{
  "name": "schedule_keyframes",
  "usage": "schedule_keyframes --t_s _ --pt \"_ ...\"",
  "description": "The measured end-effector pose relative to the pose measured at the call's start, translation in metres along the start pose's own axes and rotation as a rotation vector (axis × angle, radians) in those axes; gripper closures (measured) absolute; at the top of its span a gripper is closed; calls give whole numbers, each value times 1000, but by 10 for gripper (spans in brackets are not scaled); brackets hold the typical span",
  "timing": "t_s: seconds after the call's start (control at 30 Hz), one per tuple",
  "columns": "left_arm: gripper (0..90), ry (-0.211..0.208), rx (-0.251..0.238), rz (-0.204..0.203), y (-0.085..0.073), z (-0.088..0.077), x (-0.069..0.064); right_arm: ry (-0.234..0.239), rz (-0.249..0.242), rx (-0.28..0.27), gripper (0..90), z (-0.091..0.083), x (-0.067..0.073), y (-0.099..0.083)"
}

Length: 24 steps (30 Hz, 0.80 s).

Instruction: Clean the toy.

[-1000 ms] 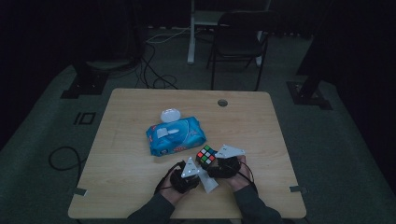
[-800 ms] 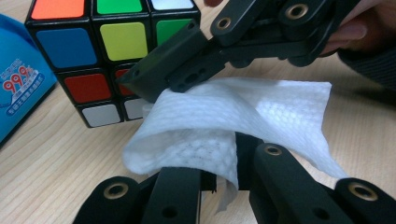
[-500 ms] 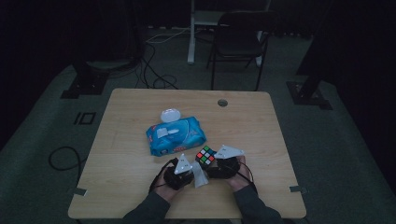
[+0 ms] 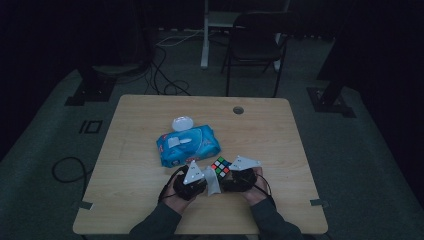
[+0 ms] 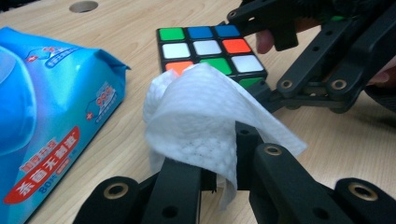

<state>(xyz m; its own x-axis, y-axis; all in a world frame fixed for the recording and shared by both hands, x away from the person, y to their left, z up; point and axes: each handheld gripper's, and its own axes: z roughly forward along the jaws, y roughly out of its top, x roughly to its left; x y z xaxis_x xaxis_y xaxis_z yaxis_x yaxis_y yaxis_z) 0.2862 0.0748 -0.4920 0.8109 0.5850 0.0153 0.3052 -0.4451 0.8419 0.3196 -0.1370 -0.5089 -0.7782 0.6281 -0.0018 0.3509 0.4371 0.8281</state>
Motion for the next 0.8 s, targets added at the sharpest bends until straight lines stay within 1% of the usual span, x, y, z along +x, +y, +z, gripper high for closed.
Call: schedule_keyframes --t_s 0.07,0.13,0.23,0.33,0.47,0.53,0.6,0.67,0.8 --pt "852 -3 -7 -3 0 0 0 -5 -2 1 347 0 -1 0" --pt "852 3 -7 -14 -2 -1 3 -9 0 -4 346 -1 -1 0" --pt "853 15 6 -30 -8 0 9 -8 9 -14 347 -4 -3 1" --pt "852 25 28 -49 -17 3 13 -19 9 -20 347 -8 -4 2" --pt "853 27 48 -77 -26 9 19 -23 11 -42 346 -13 -4 6" --pt "853 22 50 -84 -28 12 20 -17 13 -47 346 -14 -3 8" --pt "852 22 53 -83 -28 13 20 -12 14 -48 347 -15 -3 8" --pt "852 20 55 -77 -29 18 19 0 15 -51 347 -14 0 10" --pt "852 13 49 -90 -29 22 21 8 14 -54 347 -13 2 11"
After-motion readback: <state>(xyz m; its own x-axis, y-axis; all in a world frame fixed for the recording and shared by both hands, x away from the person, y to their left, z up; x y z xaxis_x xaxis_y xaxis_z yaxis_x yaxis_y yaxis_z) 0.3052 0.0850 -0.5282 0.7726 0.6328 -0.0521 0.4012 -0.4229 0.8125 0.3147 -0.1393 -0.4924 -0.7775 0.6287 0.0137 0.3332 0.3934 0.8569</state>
